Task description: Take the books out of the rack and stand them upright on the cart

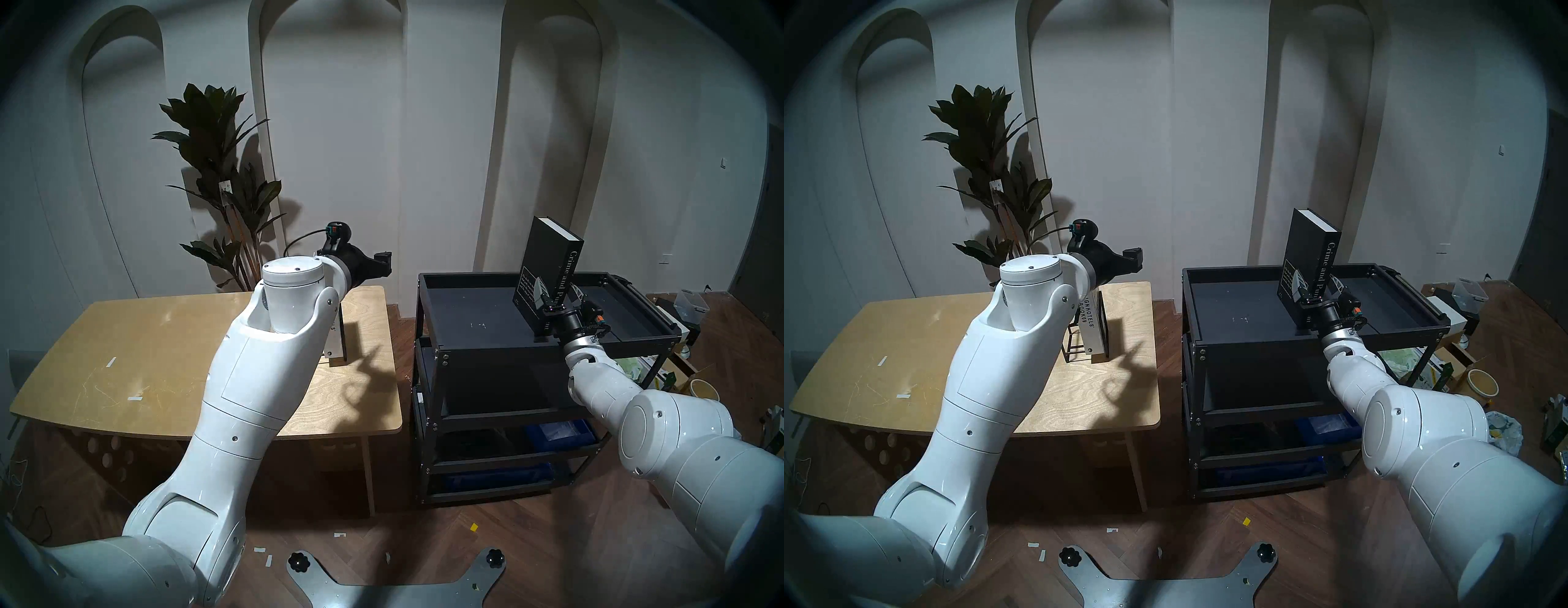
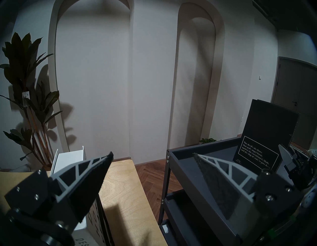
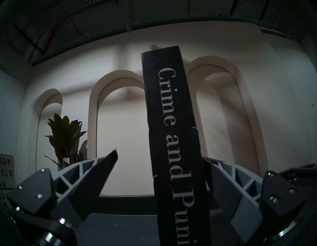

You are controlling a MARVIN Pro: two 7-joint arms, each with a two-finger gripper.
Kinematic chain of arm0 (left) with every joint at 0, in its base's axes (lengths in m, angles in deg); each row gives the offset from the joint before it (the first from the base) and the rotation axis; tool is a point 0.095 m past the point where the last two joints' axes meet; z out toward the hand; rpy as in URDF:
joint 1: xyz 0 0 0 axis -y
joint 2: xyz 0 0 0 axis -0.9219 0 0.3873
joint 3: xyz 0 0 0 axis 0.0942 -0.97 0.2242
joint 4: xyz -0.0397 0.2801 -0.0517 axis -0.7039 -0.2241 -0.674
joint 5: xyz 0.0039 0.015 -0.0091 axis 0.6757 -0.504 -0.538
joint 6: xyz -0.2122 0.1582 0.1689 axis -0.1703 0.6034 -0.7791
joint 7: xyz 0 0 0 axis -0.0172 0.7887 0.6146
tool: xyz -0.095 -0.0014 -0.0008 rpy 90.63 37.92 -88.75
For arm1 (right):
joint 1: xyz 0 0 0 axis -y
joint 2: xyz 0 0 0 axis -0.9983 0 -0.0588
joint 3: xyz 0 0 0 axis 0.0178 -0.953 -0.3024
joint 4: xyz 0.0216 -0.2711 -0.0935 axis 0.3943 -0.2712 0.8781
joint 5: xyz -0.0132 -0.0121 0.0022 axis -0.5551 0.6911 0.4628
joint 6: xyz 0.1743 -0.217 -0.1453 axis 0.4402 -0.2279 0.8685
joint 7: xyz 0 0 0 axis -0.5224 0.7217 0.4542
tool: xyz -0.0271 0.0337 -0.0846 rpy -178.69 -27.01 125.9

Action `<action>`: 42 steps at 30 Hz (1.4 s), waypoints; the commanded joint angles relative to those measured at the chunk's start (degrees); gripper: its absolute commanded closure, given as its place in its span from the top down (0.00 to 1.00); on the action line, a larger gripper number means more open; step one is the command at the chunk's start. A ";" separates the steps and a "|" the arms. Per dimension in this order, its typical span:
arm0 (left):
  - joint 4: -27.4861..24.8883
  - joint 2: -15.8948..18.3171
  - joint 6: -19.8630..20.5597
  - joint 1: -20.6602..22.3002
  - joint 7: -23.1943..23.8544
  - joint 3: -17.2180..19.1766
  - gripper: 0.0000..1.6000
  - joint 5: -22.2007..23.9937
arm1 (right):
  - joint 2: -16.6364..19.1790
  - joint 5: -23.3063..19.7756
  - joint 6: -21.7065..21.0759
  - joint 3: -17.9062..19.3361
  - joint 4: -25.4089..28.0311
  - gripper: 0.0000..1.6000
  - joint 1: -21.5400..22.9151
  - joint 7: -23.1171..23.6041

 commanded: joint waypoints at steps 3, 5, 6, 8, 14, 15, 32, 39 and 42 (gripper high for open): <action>-0.25 -0.10 -0.09 0.75 0.08 0.11 1.00 -0.11 | 0.59 -0.56 0.32 0.67 1.31 1.00 2.59 -0.42; -0.10 -0.12 -0.08 0.70 0.13 0.10 1.00 -0.15 | 0.63 -0.66 0.29 0.84 1.28 1.00 2.74 -0.47; -0.03 -0.14 -0.08 0.67 0.16 0.10 1.00 -0.16 | 0.63 -0.68 0.25 0.89 1.24 1.00 2.78 -0.49; 0.11 -0.16 -0.07 0.62 0.23 0.09 1.00 -0.18 | 0.61 -0.76 0.19 1.03 1.14 1.00 2.85 -0.60; 0.53 -0.23 -0.06 0.52 0.39 0.08 1.00 -0.27 | 0.62 -0.98 0.10 1.40 1.00 1.00 3.15 -1.09; 0.58 -0.24 -0.06 0.50 0.41 0.08 1.00 -0.28 | 0.59 -1.01 0.07 1.44 0.97 1.00 3.20 -1.17; 1.52 -0.45 -0.07 0.29 0.83 0.09 1.00 -0.54 | -0.35 -1.43 -0.23 2.11 0.79 1.00 4.25 -2.59; 1.83 -0.52 -0.11 0.25 0.98 0.13 1.00 -0.64 | -1.19 -1.59 -0.25 2.32 0.85 1.00 4.78 -3.01; 1.95 -0.56 -0.12 0.23 1.04 0.14 1.00 -0.68 | -1.52 -1.67 -0.24 2.43 0.84 1.00 4.99 -3.20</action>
